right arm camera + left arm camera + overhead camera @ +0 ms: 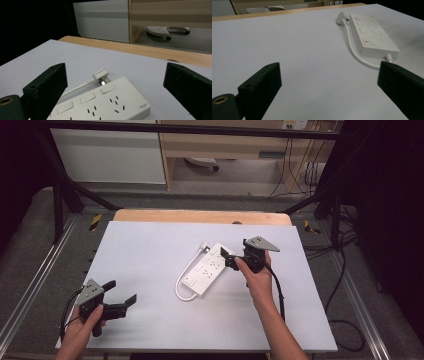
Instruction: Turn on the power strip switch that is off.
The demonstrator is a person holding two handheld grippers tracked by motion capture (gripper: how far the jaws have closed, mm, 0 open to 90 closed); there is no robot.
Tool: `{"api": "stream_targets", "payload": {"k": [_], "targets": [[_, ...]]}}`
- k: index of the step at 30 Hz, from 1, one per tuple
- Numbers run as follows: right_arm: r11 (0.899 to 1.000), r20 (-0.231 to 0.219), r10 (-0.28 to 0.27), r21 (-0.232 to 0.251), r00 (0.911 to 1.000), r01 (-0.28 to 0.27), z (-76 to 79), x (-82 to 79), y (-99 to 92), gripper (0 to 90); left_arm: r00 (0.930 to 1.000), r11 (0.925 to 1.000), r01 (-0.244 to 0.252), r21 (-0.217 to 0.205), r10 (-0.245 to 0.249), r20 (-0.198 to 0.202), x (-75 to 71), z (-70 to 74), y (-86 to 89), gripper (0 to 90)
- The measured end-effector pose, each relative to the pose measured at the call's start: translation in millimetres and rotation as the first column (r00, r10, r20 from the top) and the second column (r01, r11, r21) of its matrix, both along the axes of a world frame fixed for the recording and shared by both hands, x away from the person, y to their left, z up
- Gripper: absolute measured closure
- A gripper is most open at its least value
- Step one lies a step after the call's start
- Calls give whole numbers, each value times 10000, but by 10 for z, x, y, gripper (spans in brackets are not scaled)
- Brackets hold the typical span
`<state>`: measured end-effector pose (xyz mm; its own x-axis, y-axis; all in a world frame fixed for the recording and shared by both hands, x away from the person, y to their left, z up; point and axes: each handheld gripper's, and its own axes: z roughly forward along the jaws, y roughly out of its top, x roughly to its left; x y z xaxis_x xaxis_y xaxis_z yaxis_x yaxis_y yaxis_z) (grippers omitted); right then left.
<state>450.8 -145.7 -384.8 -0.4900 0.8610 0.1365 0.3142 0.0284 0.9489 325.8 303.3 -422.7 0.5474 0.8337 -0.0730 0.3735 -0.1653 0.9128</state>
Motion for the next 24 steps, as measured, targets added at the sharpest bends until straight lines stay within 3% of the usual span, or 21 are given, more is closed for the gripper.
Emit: {"api": "stream_targets", "payload": {"k": [12, 24], "targets": [[9986, -241, -524, -14, 9983, 523, -166, 207, 32, 85, 10000, 10000, 33, 75, -32, -53, 6, -8, -2, 55], [9971, -288, -710, -305, 9971, 701, -211, 322, 85, 122, 9999, 10000, 27, 91, -26, -108, 10, -13, -9, 56]]}}
